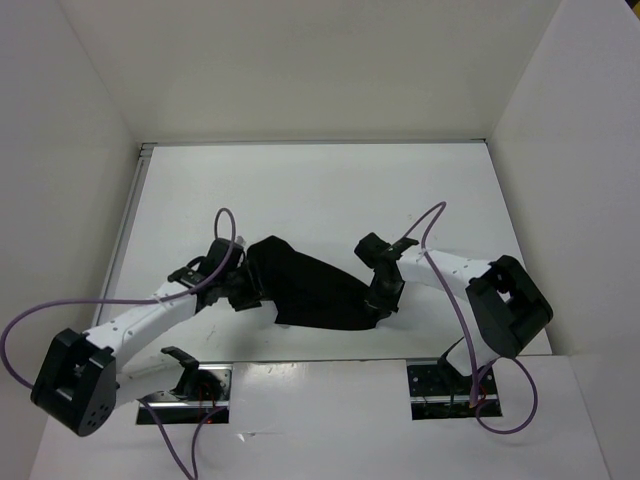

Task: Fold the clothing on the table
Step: Flatten the skirt out

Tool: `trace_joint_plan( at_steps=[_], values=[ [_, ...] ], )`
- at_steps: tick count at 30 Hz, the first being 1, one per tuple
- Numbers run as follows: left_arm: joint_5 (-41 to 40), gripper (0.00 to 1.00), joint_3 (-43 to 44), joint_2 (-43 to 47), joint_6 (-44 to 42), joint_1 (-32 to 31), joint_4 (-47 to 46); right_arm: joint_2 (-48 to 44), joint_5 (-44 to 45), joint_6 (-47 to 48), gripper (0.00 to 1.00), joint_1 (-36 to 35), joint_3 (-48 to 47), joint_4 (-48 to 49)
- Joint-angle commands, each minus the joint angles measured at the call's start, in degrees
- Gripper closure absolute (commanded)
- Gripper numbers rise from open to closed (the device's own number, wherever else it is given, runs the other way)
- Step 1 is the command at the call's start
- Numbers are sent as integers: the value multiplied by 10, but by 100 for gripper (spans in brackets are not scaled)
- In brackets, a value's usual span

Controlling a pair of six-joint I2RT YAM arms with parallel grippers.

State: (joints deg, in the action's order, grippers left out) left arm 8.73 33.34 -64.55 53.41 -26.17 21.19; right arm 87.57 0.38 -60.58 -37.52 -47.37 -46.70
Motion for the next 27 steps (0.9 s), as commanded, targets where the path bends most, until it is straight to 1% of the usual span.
trace_joint_plan(
  at_steps=[1, 3, 5, 10, 21, 27],
  values=[
    [20, 52, -24, 50, 14, -1, -3, -4, 6, 0, 74, -7, -22, 8],
    [20, 55, -35, 50, 14, -6, -3, -4, 6, 0, 74, -7, -27, 8],
    [27, 56, -46, 37, 14, -6, -24, -4, 1, 0, 74, -7, -27, 13],
    [40, 56, -46, -50, 7, -12, -69, -4, -5, 0, 73, -7, -33, 13],
    [46, 56, -29, -141, 2, -41, -123, -20, -5, -5, 73, -7, -27, 8],
    [45, 56, 4, -214, 2, -92, -123, -25, -10, -10, 73, -7, -27, 8]
  ],
)
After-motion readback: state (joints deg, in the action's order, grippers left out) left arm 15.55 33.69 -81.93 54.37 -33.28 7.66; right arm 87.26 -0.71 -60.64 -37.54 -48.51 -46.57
